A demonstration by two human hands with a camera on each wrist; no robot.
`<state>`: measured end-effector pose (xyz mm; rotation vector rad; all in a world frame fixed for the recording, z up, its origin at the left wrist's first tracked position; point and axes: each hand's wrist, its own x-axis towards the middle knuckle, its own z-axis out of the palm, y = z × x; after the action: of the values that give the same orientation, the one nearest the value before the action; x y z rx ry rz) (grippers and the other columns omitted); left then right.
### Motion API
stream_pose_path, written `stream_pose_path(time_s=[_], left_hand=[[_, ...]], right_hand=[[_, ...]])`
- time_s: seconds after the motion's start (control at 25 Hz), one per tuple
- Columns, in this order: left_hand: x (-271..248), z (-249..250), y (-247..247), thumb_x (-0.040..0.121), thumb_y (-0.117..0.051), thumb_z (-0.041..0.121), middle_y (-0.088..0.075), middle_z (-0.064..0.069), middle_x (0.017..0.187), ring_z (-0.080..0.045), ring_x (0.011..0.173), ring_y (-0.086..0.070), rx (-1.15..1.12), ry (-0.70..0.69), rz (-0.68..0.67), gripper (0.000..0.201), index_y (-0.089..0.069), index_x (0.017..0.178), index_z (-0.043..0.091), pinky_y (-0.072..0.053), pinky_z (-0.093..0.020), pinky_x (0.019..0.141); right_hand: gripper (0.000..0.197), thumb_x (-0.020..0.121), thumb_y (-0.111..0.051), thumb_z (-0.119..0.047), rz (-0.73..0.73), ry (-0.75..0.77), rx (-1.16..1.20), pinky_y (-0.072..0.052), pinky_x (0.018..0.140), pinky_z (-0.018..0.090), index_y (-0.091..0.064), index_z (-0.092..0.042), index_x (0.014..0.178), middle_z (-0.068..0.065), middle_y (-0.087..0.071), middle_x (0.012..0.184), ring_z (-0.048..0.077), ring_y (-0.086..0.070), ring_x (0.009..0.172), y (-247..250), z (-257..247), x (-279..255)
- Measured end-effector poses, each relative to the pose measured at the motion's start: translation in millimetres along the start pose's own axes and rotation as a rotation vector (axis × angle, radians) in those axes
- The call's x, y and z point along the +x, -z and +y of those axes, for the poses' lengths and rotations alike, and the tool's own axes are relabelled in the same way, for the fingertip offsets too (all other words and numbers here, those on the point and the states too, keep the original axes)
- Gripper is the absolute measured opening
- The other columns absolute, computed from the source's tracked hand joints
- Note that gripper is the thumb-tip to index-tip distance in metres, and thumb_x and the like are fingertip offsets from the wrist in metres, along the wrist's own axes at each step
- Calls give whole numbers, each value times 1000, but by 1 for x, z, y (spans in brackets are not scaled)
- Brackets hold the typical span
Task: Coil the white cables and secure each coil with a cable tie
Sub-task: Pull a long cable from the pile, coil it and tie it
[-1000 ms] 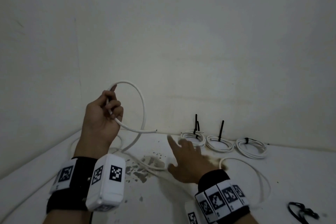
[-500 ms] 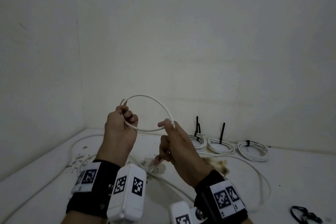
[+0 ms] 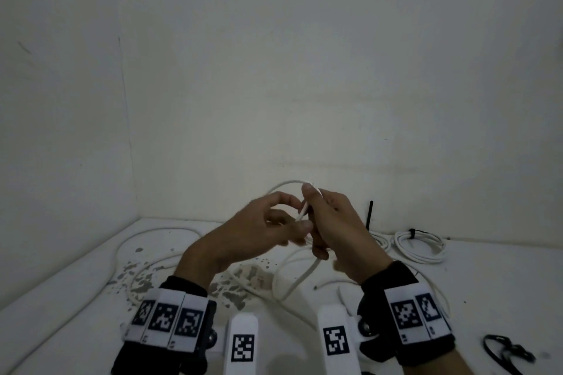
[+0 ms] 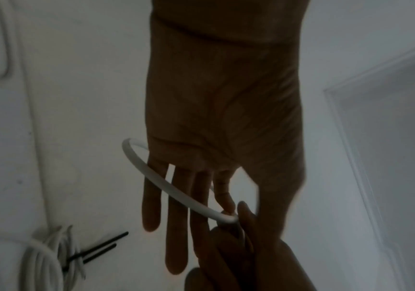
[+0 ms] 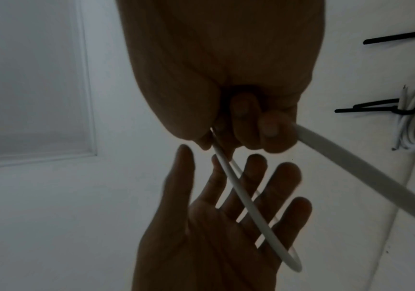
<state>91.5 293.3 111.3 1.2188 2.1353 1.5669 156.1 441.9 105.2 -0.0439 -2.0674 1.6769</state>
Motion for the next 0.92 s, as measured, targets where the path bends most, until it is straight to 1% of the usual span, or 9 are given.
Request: stream_pose_path(time_s=[0.04,0.2,0.28,0.4,0.52,0.64,0.76,0.84,0.92], left_hand=[[-1,1,-5,90,-64,42,-76,-2,95,-16,94,-72,-20,43,-63,32,-57,114,21,-50,-34,92],[2,-8,-8,93,-62,35,-76,-4,82,-17,78,-73,135,-44,56,24,-59,103,13,-54,-44,89],[1,-9,-6,93,-64,33,-74,-4,75,-18,67,-70,101,-73,90,20,-63,97,13,-55,-38,83],[3,-9,-6,93,-64,32,-70,-3,68,-15,54,-55,-3,-56,193,16,-66,97,16,-49,-28,63],[7,-15,0,90,-69,28,-69,0,62,-10,52,-50,76,-77,319,11,-73,87,18,-40,-18,53],[10,-21,4,84,-74,30,-72,6,72,-10,63,-61,214,-201,400,3,-75,82,29,-48,-24,62],[16,-32,2,73,-77,55,-59,12,94,-12,89,-52,478,-147,838,29,-61,84,34,-43,-35,79],[19,-30,-3,72,-70,68,-53,6,89,-17,89,-50,300,123,883,47,-52,85,27,-43,-35,77],[23,-23,-7,87,-57,62,-63,1,89,-19,87,-61,-369,262,624,44,-59,91,19,-50,-35,73]], right_hand=[[46,105,-41,-44,10,3,-23,-32,41,26,-52,-8,77,3,-38,50,15,-34,37,0,-1,0],[45,103,-42,-46,100,-39,-72,-32,39,24,-55,-7,85,2,-32,54,13,-31,38,5,2,3],[39,101,-46,-49,149,-56,-133,-33,39,24,-53,-10,100,0,-38,58,9,-34,40,8,5,3],[30,98,-49,-51,112,64,-301,-36,48,24,-38,-36,121,0,-45,61,9,-39,45,14,13,2],[18,99,-51,-46,-100,185,-559,-36,52,20,-60,-38,112,-1,-48,59,8,-41,50,21,13,1],[17,97,-58,-41,-84,189,-665,-33,49,15,-73,-34,98,-5,-54,57,5,-45,47,23,18,7],[22,97,-58,-43,110,169,-583,-33,49,11,-76,-29,98,-11,-59,58,-1,-54,52,10,25,10],[24,96,-60,-43,220,166,-487,-34,53,10,-77,-27,102,-15,-61,60,-2,-57,57,1,27,10],[23,96,-61,-41,177,174,-479,-34,52,9,-78,-26,103,-19,-59,54,-3,-57,55,-7,26,9]])
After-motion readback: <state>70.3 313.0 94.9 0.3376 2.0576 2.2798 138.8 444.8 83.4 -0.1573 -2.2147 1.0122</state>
